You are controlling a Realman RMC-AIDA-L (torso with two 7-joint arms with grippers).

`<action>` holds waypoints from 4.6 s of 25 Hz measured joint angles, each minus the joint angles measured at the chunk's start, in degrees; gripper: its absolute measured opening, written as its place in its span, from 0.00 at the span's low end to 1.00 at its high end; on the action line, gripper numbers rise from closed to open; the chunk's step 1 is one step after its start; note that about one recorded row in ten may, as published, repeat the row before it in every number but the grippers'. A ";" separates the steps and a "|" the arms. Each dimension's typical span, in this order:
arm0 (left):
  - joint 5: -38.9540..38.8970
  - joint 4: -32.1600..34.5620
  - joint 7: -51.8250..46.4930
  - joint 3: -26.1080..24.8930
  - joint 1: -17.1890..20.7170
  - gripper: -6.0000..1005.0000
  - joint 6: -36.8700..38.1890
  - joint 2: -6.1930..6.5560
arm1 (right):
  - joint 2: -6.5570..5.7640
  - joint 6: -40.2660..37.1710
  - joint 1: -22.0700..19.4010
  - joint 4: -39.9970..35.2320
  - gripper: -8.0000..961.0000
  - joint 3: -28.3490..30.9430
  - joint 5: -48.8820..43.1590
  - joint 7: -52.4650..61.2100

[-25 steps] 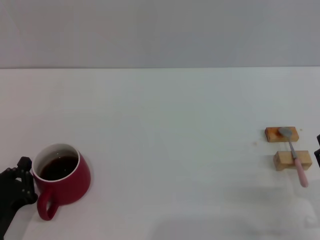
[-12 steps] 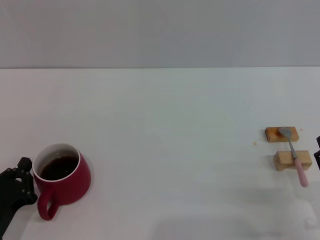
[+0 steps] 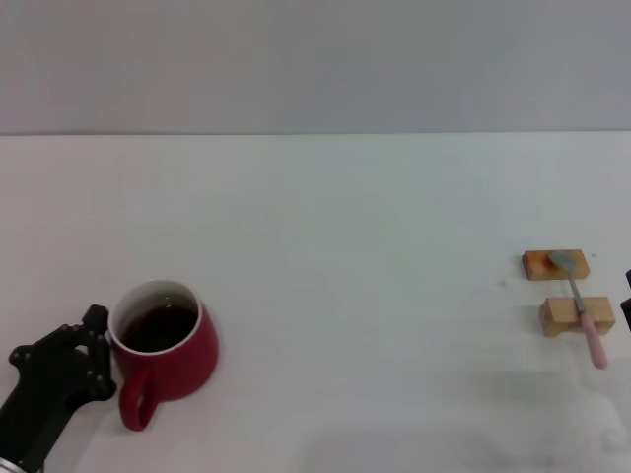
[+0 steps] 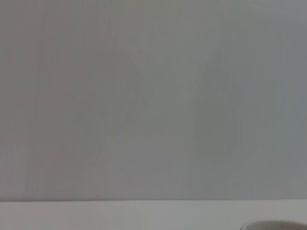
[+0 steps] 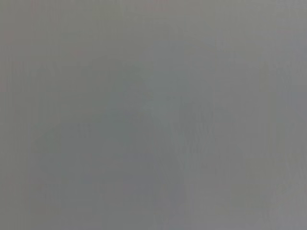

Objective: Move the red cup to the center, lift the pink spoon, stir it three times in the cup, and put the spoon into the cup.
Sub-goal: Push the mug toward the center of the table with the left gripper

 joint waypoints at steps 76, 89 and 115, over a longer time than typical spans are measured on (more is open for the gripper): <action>0.05 -7.00 0.33 7.01 -4.75 0.00 -6.26 -0.14 | -0.04 0.18 0.27 -0.32 0.67 0.44 0.36 0.00; 0.10 -7.22 0.16 8.34 -3.52 0.00 -6.35 -0.13 | -0.04 0.18 -0.09 -0.17 0.66 0.07 0.36 0.00; -0.31 -7.99 0.45 11.29 -5.91 0.00 -6.65 -0.13 | -0.04 0.14 0.00 -0.88 0.66 0.07 0.35 1.46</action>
